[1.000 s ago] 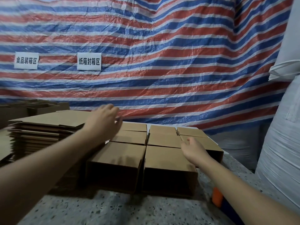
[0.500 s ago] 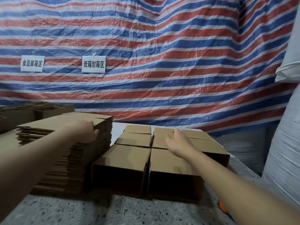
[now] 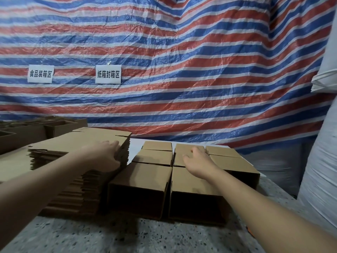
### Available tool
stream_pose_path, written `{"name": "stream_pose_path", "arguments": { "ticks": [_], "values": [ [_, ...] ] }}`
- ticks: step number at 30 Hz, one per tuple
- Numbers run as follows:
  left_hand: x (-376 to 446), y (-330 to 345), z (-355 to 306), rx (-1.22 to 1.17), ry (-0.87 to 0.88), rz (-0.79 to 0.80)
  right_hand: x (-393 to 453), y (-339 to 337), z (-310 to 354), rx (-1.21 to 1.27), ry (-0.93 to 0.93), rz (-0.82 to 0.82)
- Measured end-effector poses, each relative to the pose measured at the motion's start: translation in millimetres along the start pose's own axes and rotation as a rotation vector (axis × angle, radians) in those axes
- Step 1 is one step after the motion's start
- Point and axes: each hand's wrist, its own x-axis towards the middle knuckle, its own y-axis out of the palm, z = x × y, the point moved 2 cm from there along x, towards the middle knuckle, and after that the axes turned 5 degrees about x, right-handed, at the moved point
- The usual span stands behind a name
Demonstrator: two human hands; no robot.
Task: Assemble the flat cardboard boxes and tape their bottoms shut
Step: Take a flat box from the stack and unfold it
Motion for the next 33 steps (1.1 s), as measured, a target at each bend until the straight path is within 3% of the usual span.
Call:
{"name": "stream_pose_path", "arguments": {
  "ticks": [4, 12, 17, 21, 25, 29, 33],
  "values": [
    [-19, 7, 3, -0.006, 0.122, -0.219, -5, -2, 1, -0.016, 0.007, 0.013],
    [-61, -40, -7, -0.177, 0.31, -0.858, -14, -21, 9, 0.028, -0.013, -0.02],
    [-87, -92, -24, -0.431, 0.332, -1.055, -17, -45, 18, 0.175, -0.03, -0.126],
    [-101, -113, -42, -0.62, 0.314, -1.062, -23, -64, 19, 0.438, 0.03, -0.189],
    [-109, -120, -52, -0.793, 0.279, -0.92, -28, -90, 20, 0.612, 0.019, -0.252],
    [-119, -128, -57, -1.121, 0.333, -0.746, -44, -120, 23, 0.866, -0.078, -0.271],
    [-119, -131, -63, -1.317, 0.327, -0.669, -64, -145, 13, 0.949, -0.235, -0.164]
  ]
}}
